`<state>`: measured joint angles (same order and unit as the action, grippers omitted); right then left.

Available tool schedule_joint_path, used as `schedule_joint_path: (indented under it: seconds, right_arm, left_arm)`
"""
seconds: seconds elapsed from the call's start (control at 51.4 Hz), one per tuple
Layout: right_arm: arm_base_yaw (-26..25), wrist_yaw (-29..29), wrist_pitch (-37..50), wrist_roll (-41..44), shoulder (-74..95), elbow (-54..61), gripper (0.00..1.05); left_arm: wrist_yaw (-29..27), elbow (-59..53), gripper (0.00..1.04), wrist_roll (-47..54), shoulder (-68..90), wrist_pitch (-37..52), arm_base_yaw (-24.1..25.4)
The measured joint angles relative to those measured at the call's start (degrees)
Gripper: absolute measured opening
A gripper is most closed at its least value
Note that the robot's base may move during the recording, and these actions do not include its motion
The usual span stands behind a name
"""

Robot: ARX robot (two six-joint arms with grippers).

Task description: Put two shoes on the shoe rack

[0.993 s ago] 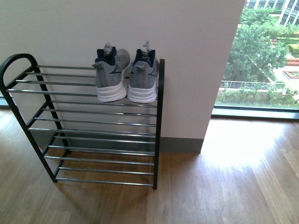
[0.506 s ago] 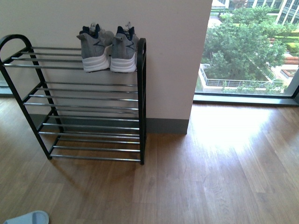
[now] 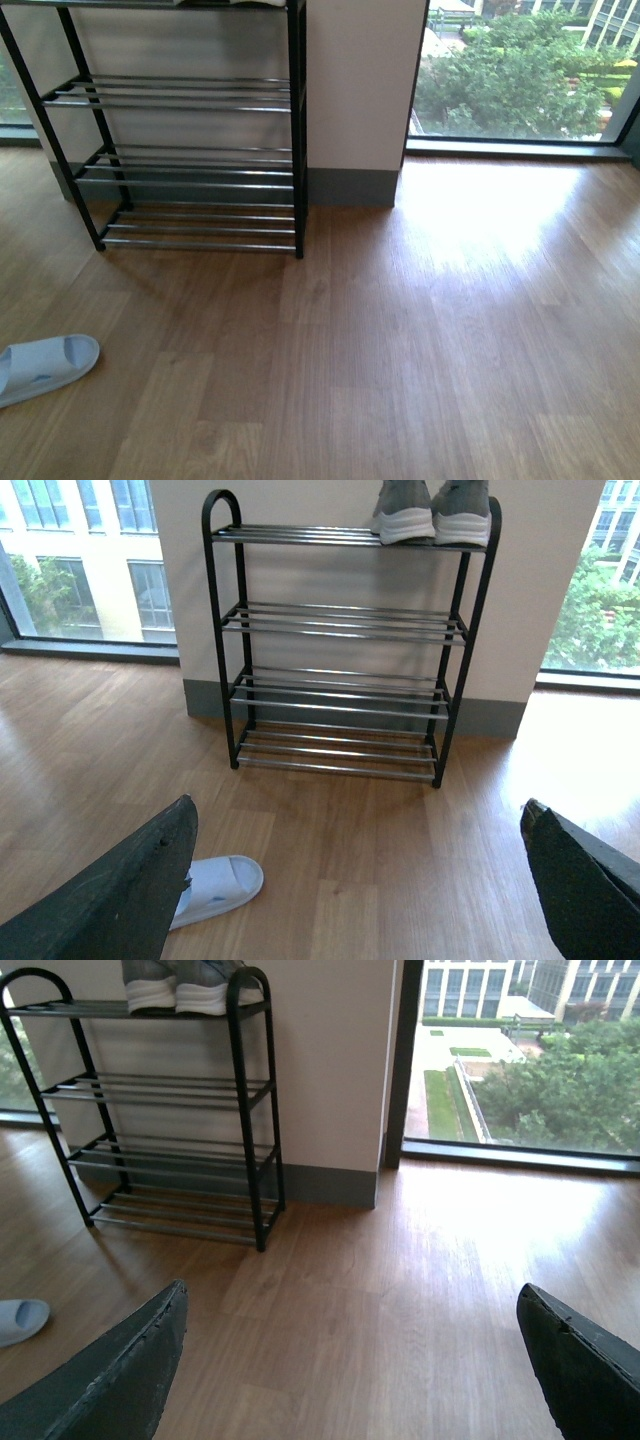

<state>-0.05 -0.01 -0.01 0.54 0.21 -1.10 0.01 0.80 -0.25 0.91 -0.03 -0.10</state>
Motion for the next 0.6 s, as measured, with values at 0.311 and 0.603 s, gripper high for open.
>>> schedule_joint_path:
  seconds: [0.311, 0.603]
  right_arm:
    - [0.0, 0.02, -0.02, -0.09, 0.0, 0.0, 0.95]
    - [0.02, -0.02, -0.02, -0.09, 0.07, 0.0, 0.95]
  left_arm:
    - [0.0, 0.0, 0.95, 0.0, 0.0, 0.0, 0.0]
    - [-0.07, 0.0, 0.95, 0.0, 0.0, 0.0, 0.0]
